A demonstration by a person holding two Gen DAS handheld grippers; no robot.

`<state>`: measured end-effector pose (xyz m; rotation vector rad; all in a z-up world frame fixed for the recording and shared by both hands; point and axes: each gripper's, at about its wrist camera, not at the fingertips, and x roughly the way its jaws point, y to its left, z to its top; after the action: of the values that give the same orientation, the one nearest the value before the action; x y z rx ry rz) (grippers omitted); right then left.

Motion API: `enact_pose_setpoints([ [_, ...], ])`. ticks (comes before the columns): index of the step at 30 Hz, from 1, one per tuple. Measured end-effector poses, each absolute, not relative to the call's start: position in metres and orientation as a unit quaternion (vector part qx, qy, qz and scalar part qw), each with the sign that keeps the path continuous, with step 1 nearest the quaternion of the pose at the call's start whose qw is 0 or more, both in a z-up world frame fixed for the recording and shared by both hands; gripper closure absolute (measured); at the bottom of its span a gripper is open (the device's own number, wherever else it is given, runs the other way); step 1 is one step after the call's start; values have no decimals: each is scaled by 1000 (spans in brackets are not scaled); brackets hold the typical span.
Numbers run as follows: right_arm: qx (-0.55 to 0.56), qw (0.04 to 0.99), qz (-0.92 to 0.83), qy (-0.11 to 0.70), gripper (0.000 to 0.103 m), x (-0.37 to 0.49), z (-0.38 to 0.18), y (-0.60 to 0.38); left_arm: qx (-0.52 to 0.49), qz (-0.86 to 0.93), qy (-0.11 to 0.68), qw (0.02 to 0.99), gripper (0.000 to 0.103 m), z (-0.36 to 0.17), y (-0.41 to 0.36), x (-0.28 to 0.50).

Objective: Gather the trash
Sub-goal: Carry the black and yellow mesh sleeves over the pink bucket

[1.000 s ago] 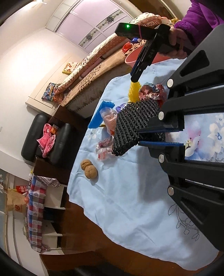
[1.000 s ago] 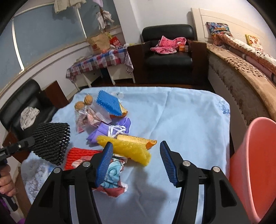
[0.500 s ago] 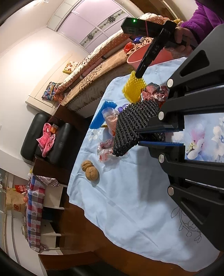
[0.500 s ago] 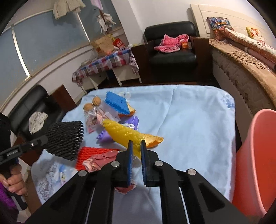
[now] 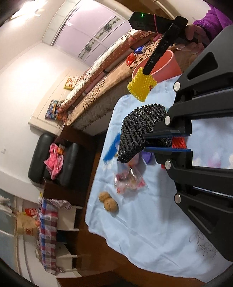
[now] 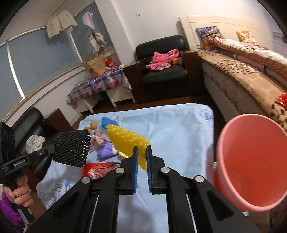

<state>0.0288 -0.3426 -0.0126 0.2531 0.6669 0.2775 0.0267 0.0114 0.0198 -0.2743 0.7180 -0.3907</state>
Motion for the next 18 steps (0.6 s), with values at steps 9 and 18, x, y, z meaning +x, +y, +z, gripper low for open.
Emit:
enact_pose_setpoints([
  [9, 137, 936, 74, 315, 95, 10, -7, -383, -110, -241, 343, 901, 95, 32, -43, 40],
  [18, 152, 942, 8, 298, 95, -8, -4, -434, -73, -296, 336, 891, 95, 44, -111, 50],
])
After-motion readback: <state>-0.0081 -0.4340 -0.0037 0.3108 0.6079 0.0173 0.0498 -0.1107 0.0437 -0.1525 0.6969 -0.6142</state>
